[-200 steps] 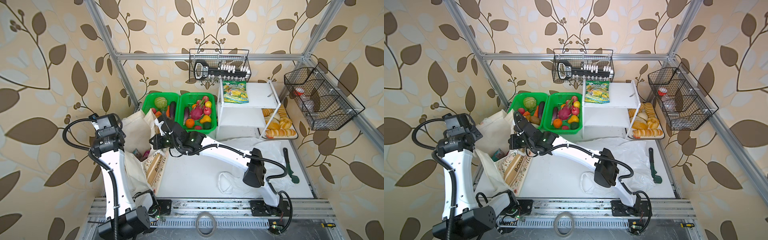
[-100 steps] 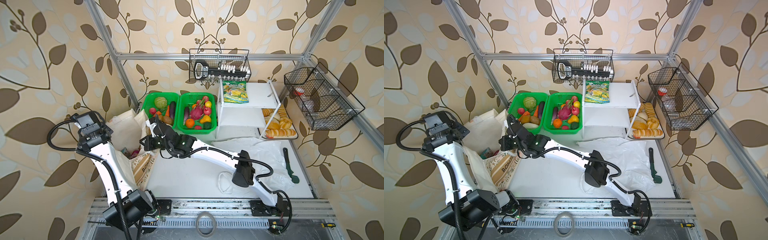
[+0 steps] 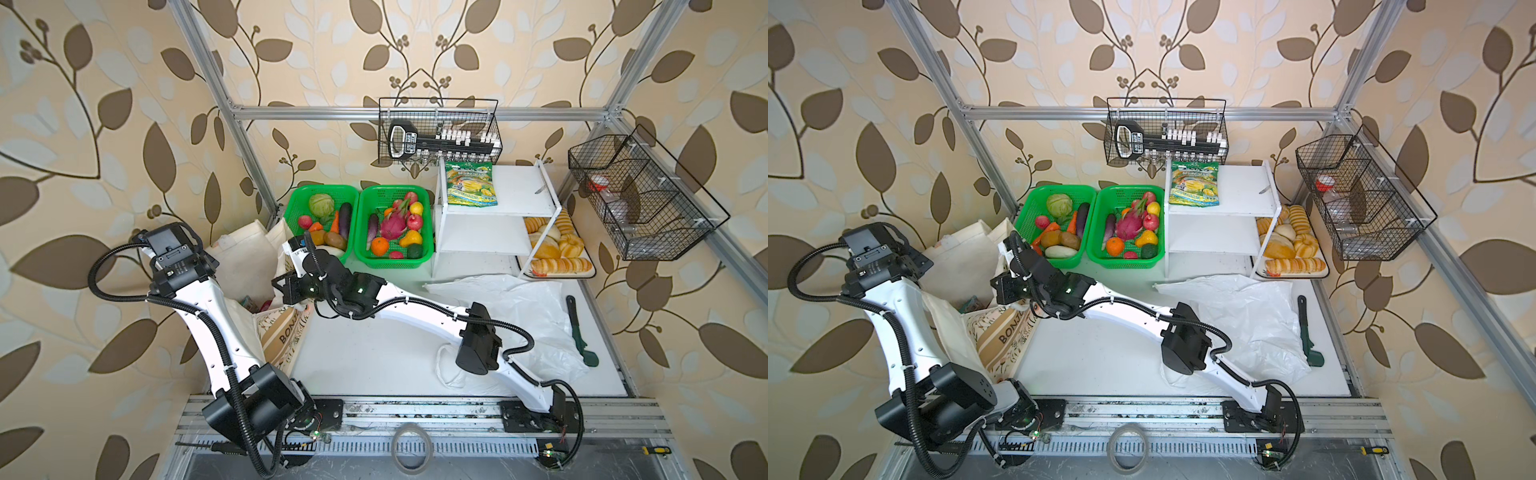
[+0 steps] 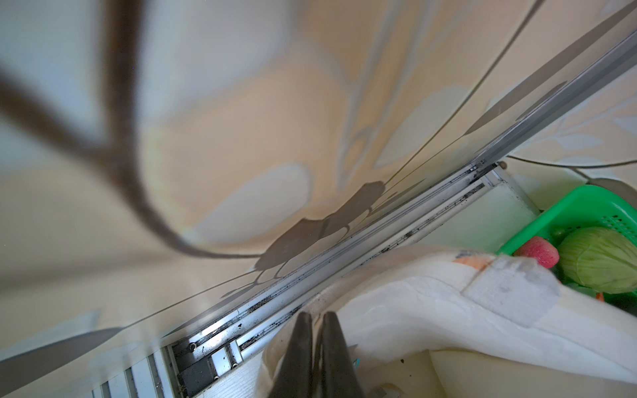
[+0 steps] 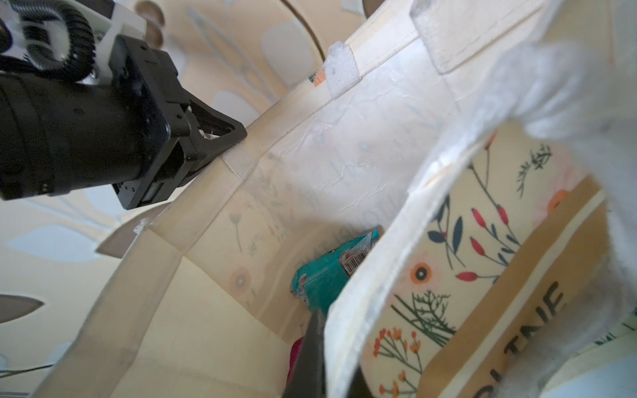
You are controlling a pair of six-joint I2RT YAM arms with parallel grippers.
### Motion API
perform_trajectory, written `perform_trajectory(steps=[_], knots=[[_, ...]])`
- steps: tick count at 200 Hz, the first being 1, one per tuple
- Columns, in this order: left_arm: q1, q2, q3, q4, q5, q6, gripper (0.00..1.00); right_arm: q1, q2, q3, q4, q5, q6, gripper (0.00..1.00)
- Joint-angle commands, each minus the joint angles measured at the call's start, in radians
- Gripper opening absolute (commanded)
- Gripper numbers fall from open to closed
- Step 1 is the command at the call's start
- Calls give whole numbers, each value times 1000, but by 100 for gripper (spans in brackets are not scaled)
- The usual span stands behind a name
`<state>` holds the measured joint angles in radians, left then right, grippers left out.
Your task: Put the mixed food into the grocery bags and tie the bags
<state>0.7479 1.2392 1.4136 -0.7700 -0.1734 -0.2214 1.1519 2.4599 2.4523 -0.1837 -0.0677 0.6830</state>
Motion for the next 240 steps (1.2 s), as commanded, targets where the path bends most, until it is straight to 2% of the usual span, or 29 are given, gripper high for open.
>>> perform_trajectory(steps=[1, 35, 79, 124, 135, 148, 163, 182, 213, 240], knots=[[13, -23, 74, 140, -45, -29, 0, -11, 17, 63, 117, -15, -71, 0], [13, -21, 49, 159, -52, -27, 0, -10, 35, 49, 133, -20, -62, 0], [13, -8, 123, 126, -61, -17, 0, -16, 34, 37, 154, -14, -51, 0], [12, -72, -8, 186, -42, -41, 0, -27, 8, 7, 146, -22, -48, 0], [13, -77, -28, 185, -28, -39, 7, -28, -2, -8, 142, -31, -50, 1], [13, -84, -45, 183, -17, -47, 13, -26, -16, -23, 136, -44, -50, 9], [13, -99, -58, 181, -18, -55, 27, -26, -37, -41, 123, -56, -56, 18], [13, -103, -49, 169, -10, -55, 33, -24, -78, -83, 124, -55, -84, 30], [12, -115, -27, 139, 10, -52, 38, -31, -137, -124, 103, -56, -94, 38], [11, -143, 8, 105, 84, -55, 50, -39, -200, -156, 39, -31, -86, 47]])
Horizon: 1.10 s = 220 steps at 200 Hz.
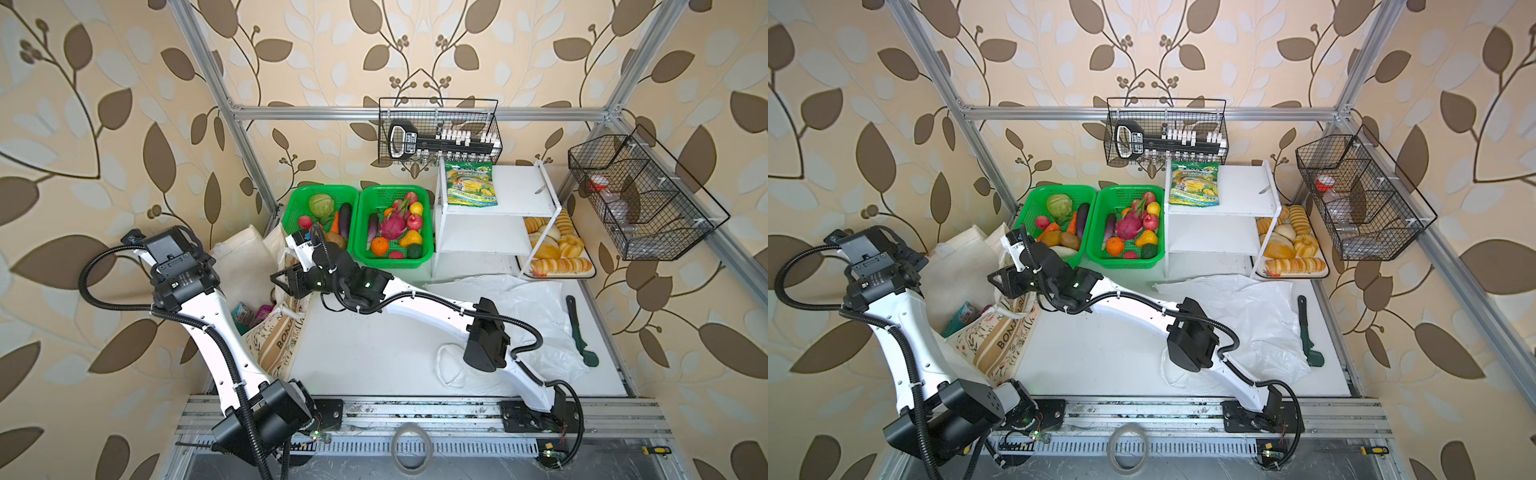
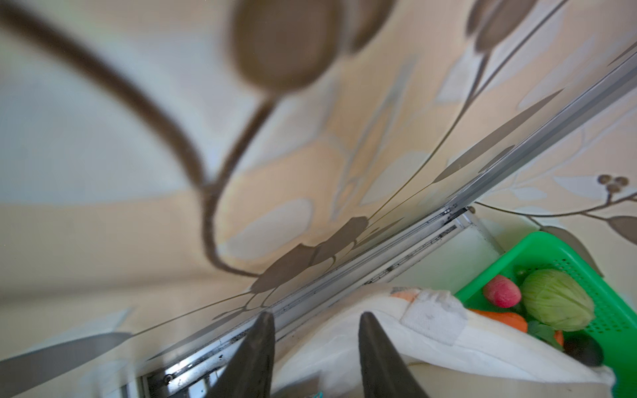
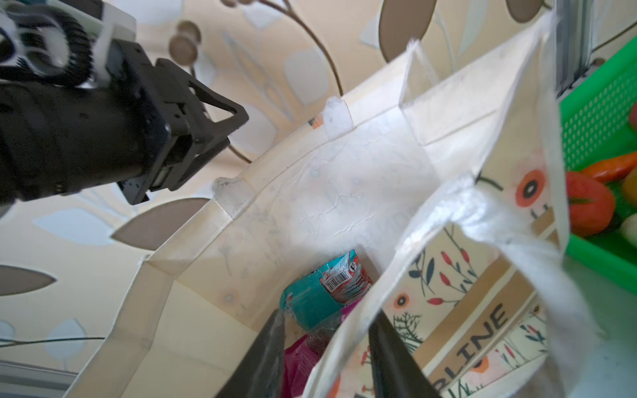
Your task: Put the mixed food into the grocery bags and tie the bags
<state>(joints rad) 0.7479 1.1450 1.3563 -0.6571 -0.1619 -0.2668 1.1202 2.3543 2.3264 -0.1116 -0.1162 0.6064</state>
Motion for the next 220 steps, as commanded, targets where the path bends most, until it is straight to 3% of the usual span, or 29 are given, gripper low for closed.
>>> perform_trajectory(steps=[1, 29, 56, 71, 95, 112, 155, 168, 197, 220], knots=[[11, -50, 68, -10, 78, -9, 50, -8, -98, -32, -37, 20, -9, 47], [7, -70, 145, -59, 224, -29, 67, -13, -237, -133, -116, 161, -41, 59], [4, -71, 237, -110, 357, -64, 81, -9, -461, -405, -46, 322, -105, 62], [-4, -79, 279, -108, 516, -114, 84, -15, -600, -577, -6, 399, -112, 63], [-66, -108, 253, 50, 848, -326, 84, -35, -824, -859, 20, 540, -111, 64], [-199, -141, 150, 286, 1002, -507, 84, -71, -974, -1033, -29, 631, -18, 62], [-647, -152, 145, 62, 907, -322, 83, -174, -1264, -1429, -261, 699, 233, 56], [-791, -152, 116, 14, 831, -296, 82, -201, -1325, -1520, -334, 699, 301, 53], [-1116, -150, -29, 51, 673, -304, 81, -327, -1423, -1690, -404, 530, 387, 47], [-1324, -102, -111, 56, 538, -309, 81, -403, -1447, -1760, -435, 440, 365, 46]])
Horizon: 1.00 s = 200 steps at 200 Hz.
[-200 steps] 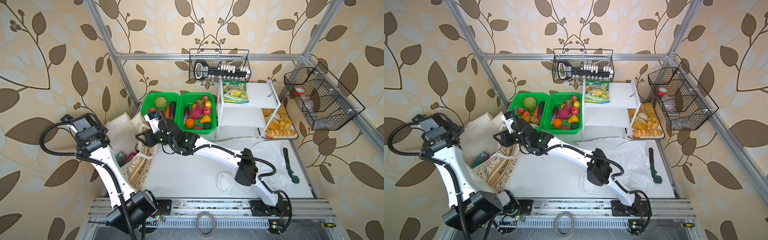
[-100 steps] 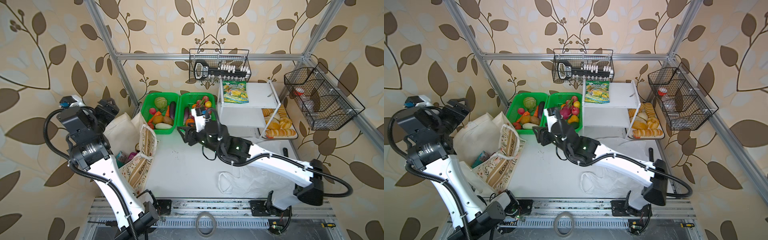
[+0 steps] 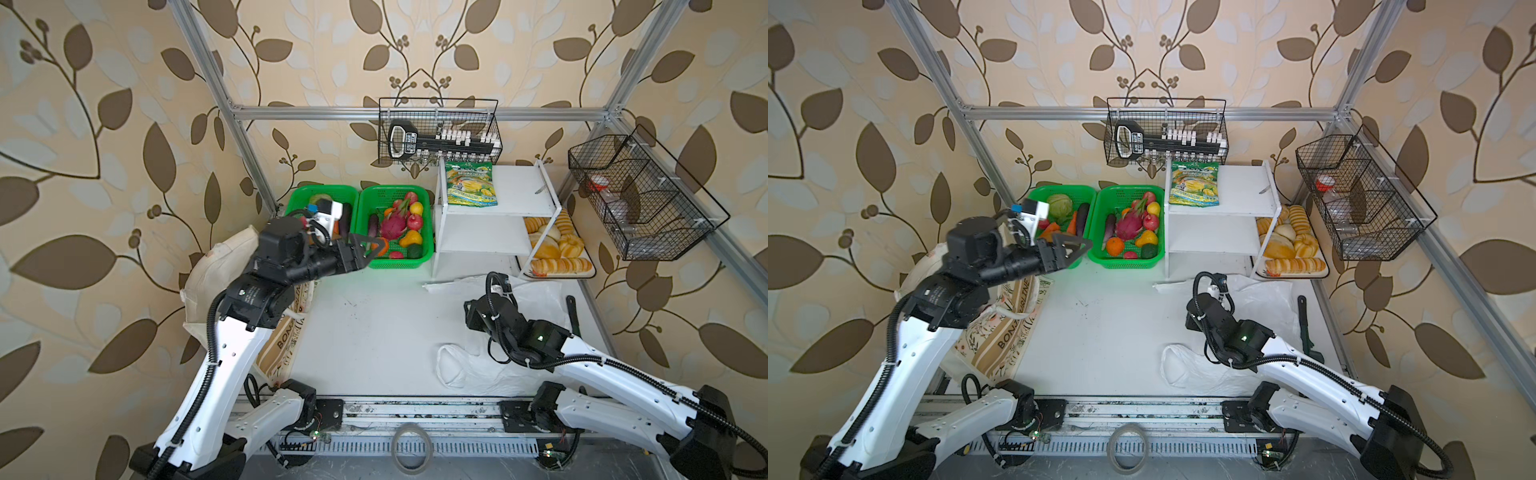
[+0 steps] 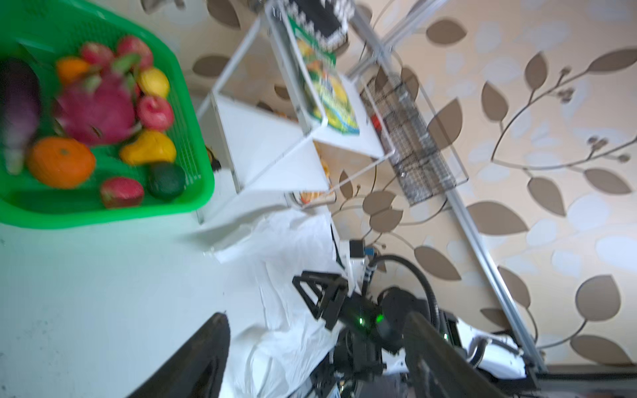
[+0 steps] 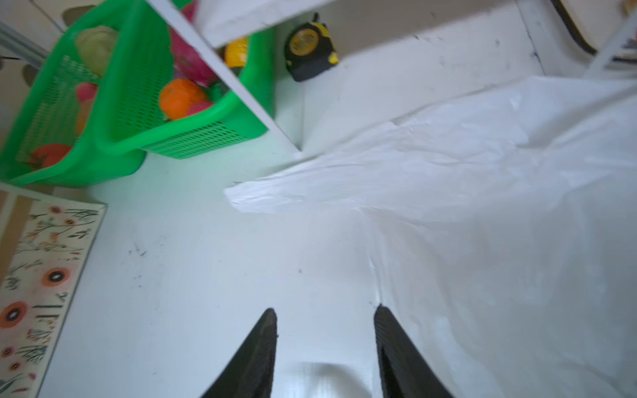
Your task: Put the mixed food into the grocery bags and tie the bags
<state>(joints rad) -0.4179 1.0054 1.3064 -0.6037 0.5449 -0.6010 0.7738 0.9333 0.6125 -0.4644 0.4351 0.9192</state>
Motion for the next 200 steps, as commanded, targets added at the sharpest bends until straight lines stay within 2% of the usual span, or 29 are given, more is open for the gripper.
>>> perform_trajectory(steps=[1, 21, 41, 112, 132, 139, 155, 177, 195, 200], knots=[[-165, 40, -64, 2, -174, 26, 81, -58, -27, -48, -84, -112, 50, 46], [-273, 82, -120, 4, -241, 7, 82, -85, -6, -60, -93, -146, -21, 49], [-321, 102, -181, 33, -265, -17, 82, -86, 51, -38, -140, -131, -55, 53], [-338, 152, -246, 51, -331, -34, 81, -83, 201, -68, -70, -143, -118, 54], [-338, 172, -249, 54, -332, -33, 81, -63, 264, -57, -76, -101, -124, 51], [-338, 178, -249, 53, -331, -33, 81, -51, 282, -56, -78, -83, -122, 48], [-338, 189, -254, 56, -332, -35, 81, -31, 303, -51, -79, -61, -117, 36], [-338, 199, -263, 64, -329, -39, 81, 3, 277, -39, -93, -36, -106, 11], [-338, 209, -276, 83, -331, -44, 80, 30, 215, -15, -112, -35, -123, 0], [-338, 212, -281, 91, -331, -46, 80, 34, 192, -12, -112, -45, -131, 0]])
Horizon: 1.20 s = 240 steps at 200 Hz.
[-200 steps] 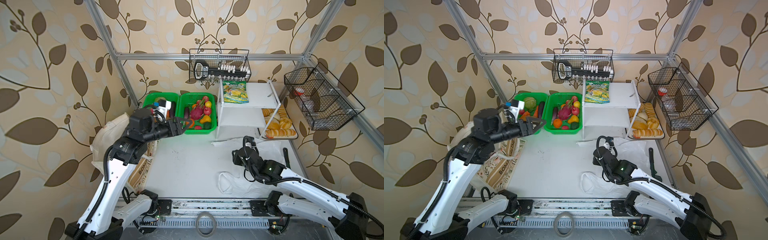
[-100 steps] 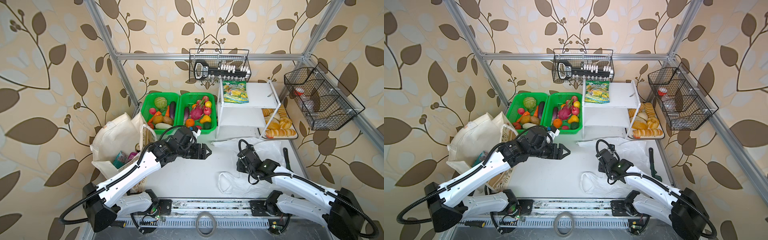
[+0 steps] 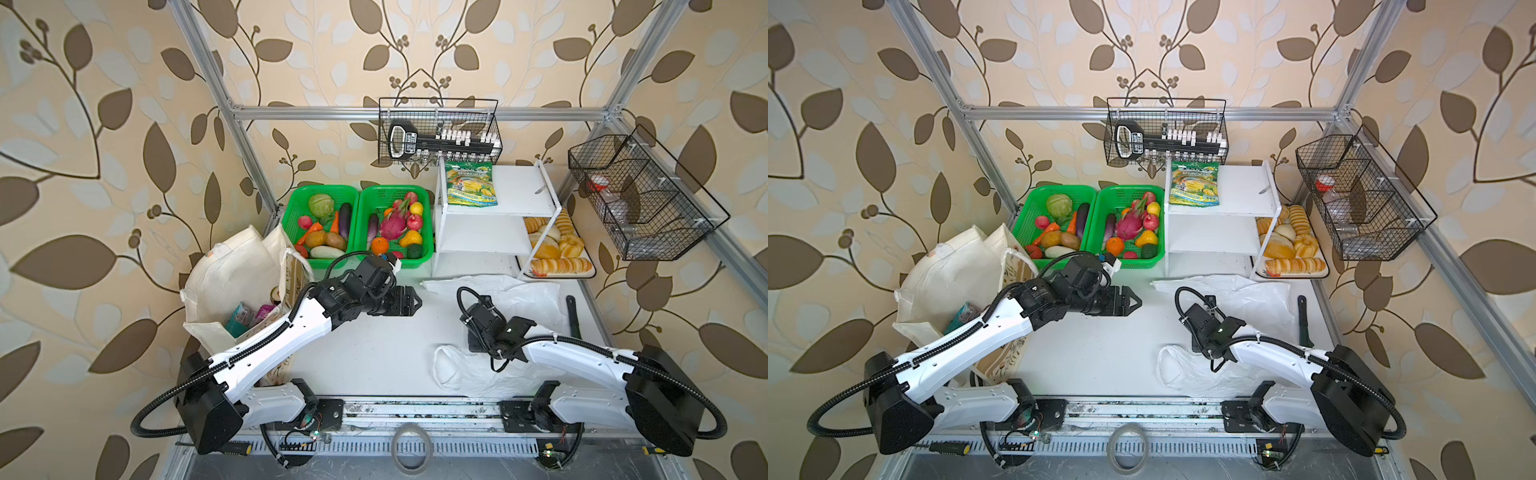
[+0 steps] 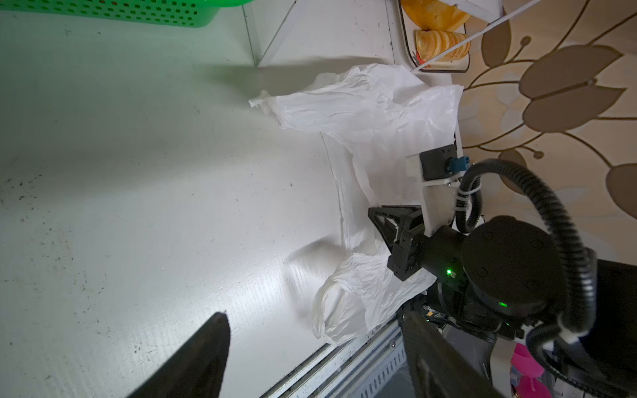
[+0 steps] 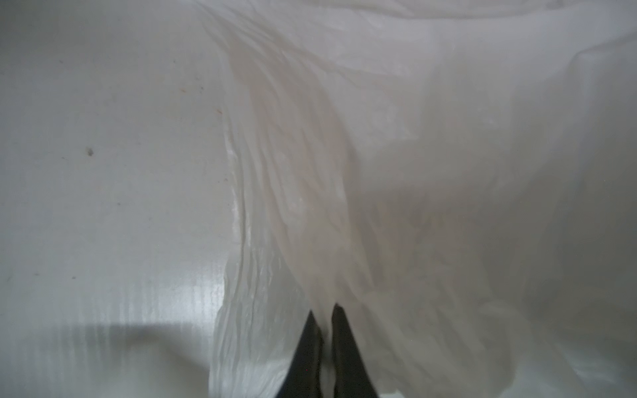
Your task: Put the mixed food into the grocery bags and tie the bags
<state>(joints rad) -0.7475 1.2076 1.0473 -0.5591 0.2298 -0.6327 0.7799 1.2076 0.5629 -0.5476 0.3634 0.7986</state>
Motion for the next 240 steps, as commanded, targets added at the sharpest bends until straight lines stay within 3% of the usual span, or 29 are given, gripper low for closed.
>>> perform_trajectory(steps=[1, 45, 87, 155, 240], knots=[[-9, 10, -22, 47, -16, -15, 80, 28, -88, 39, -31, 24, -11, 0], [-9, 55, -6, 37, -48, 18, 76, -38, -337, 43, -28, -202, -11, 0], [-9, 106, -39, 159, 72, 4, 74, -140, -446, 74, -19, -351, 14, 0], [-12, 176, -162, 388, 128, -117, 74, -171, -460, 100, 67, -464, 84, 0], [-52, 224, -271, 668, 67, -246, 78, -243, -543, 61, 190, -559, 271, 0]])
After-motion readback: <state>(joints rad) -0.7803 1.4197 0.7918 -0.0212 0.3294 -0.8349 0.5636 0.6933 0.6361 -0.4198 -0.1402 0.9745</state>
